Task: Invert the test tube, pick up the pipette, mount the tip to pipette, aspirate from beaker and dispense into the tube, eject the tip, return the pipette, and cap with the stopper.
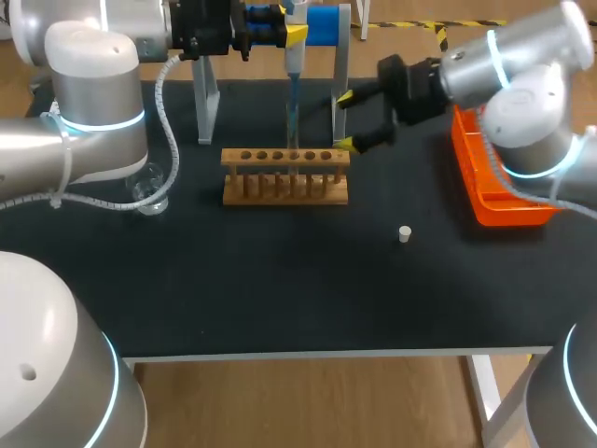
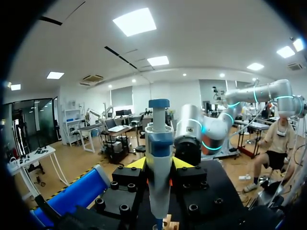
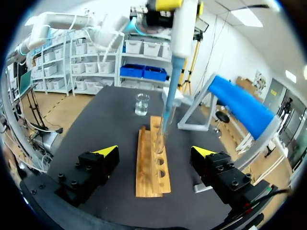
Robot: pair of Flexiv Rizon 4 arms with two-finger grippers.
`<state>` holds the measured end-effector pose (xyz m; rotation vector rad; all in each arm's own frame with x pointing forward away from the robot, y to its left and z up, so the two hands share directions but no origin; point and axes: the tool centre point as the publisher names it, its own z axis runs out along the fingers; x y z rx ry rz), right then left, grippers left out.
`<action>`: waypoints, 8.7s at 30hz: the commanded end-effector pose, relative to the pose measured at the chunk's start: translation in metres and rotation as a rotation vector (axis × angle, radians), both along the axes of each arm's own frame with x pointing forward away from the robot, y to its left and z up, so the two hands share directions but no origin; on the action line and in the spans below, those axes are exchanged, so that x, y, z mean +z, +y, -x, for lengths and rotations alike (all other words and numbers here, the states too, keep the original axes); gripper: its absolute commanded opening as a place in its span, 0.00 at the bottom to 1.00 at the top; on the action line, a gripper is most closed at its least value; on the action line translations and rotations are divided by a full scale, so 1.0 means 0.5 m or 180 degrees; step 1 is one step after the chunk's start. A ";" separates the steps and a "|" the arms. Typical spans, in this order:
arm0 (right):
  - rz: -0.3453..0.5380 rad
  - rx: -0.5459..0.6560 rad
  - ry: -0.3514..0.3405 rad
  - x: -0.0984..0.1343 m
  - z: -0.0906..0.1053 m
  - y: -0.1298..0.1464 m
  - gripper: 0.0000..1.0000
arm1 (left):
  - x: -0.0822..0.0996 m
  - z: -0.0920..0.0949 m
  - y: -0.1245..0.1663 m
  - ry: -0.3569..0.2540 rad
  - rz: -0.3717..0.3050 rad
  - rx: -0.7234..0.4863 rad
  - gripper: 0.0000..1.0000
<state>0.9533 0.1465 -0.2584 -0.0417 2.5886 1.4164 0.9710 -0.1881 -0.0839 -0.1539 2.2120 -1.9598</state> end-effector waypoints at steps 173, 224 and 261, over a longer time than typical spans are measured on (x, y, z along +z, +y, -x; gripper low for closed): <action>-0.1443 0.0516 0.0205 0.463 0.037 0.060 1.00 | 0.000 0.000 -0.001 -0.0001 -0.0002 0.0004 0.00; -0.0487 0.0663 0.0700 -0.051 -0.040 0.137 1.00 | 0.000 0.000 -0.001 -0.0001 -0.0002 0.0004 0.00; 0.0103 0.0362 0.0409 -0.125 -0.038 0.198 1.00 | 0.000 0.000 -0.001 -0.0001 -0.0002 0.0004 0.00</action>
